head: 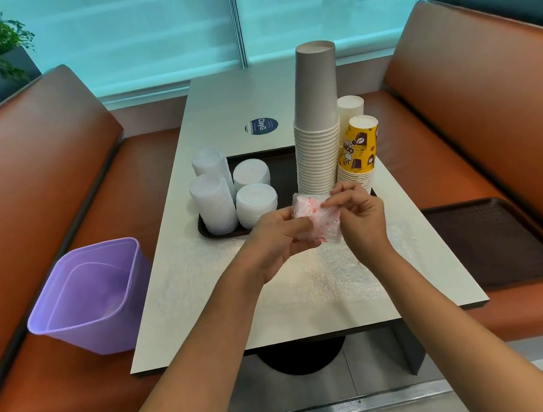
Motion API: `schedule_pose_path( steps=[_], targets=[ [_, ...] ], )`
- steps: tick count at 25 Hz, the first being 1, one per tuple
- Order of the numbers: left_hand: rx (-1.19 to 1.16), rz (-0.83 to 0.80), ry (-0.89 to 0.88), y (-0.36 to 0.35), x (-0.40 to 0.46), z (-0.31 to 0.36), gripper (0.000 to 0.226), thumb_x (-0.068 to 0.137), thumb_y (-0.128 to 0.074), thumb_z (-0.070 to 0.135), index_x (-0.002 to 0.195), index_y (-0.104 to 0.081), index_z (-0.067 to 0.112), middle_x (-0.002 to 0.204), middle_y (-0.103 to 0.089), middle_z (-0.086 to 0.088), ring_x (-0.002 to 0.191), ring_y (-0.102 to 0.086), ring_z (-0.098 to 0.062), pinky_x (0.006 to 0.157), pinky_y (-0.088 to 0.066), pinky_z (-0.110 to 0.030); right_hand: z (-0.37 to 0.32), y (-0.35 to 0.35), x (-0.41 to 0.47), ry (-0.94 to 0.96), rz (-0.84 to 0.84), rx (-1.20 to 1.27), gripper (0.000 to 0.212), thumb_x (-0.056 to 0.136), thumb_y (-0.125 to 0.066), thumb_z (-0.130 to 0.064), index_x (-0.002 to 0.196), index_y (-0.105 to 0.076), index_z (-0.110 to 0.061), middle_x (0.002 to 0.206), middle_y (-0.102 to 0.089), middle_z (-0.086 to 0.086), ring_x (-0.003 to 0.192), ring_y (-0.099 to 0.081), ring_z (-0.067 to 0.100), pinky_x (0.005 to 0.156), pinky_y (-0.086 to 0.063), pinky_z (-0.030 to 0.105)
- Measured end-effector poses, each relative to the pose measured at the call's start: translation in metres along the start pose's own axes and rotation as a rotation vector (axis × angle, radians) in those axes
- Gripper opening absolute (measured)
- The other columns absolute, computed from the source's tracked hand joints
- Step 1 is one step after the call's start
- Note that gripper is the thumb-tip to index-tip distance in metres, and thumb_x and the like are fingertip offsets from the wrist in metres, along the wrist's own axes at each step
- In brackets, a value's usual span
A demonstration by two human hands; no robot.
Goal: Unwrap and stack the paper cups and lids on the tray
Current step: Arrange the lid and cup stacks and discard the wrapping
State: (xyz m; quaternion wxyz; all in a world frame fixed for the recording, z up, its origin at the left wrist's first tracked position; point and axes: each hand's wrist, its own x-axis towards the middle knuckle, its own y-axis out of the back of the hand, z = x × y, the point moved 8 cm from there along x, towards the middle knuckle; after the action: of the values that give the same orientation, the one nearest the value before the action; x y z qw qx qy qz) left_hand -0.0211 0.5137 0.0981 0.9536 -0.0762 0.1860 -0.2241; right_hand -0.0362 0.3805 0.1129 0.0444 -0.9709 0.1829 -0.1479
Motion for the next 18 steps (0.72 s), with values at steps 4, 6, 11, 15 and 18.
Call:
schedule_pose_path(
  steps=[4, 6, 11, 15, 18],
  targets=[
    [0.161, 0.133, -0.105, 0.009, 0.0, 0.006, 0.039, 0.086, -0.057, -0.005, 0.125, -0.054, 0.002, 0.102, -0.067, -0.004, 0.087, -0.067, -0.017, 0.068, -0.058, -0.024, 0.015, -0.018, -0.009, -0.368, -0.223, 0.203, 0.015, 0.084, -0.057, -0.027, 0.074, -0.063, -0.018, 0.093, -0.058, 0.003, 0.091, -0.06, 0.016, 0.077, -0.054, 0.034],
    [0.186, 0.185, -0.167, 0.011, -0.002, 0.008, 0.043, 0.086, -0.06, -0.003, 0.128, -0.053, 0.004, 0.107, -0.066, -0.006, 0.089, -0.066, -0.017, 0.068, -0.058, -0.023, 0.021, -0.025, -0.013, -0.461, -0.32, 0.136, 0.01, 0.094, -0.052, -0.014, 0.084, -0.053, -0.014, 0.104, -0.057, 0.012, 0.097, -0.06, 0.026, 0.084, -0.053, 0.041],
    [-0.039, 0.26, -0.131, 0.02, 0.002, 0.004, 0.047, 0.087, -0.059, -0.005, 0.131, -0.048, 0.006, 0.119, -0.062, -0.012, 0.099, -0.065, -0.025, 0.076, -0.058, -0.031, 0.018, -0.023, -0.01, -0.452, -0.324, 0.129, 0.036, 0.083, -0.05, 0.019, 0.09, -0.057, -0.016, 0.117, -0.054, 0.011, 0.108, -0.057, 0.033, 0.088, -0.053, 0.043],
    [-0.367, 0.164, -0.049, 0.013, 0.007, -0.004, 0.038, 0.09, -0.052, -0.005, 0.127, -0.049, -0.002, 0.106, -0.065, -0.014, 0.087, -0.066, -0.022, 0.068, -0.058, -0.025, 0.02, -0.023, -0.009, -0.475, -0.249, 0.306, 0.036, 0.084, -0.048, 0.02, 0.091, -0.059, -0.013, 0.115, -0.057, 0.009, 0.101, -0.062, 0.027, 0.078, -0.058, 0.032],
    [-0.389, 0.12, -0.019, 0.009, 0.009, -0.006, 0.027, 0.093, -0.051, 0.002, 0.119, -0.053, 0.002, 0.1, -0.066, -0.012, 0.085, -0.065, -0.019, 0.071, -0.056, -0.025, 0.024, -0.018, -0.007, -0.45, -0.141, 0.262, 0.034, 0.083, -0.05, 0.021, 0.09, -0.06, -0.011, 0.111, -0.06, 0.01, 0.097, -0.064, 0.026, 0.072, -0.059, 0.029]
  ],
)
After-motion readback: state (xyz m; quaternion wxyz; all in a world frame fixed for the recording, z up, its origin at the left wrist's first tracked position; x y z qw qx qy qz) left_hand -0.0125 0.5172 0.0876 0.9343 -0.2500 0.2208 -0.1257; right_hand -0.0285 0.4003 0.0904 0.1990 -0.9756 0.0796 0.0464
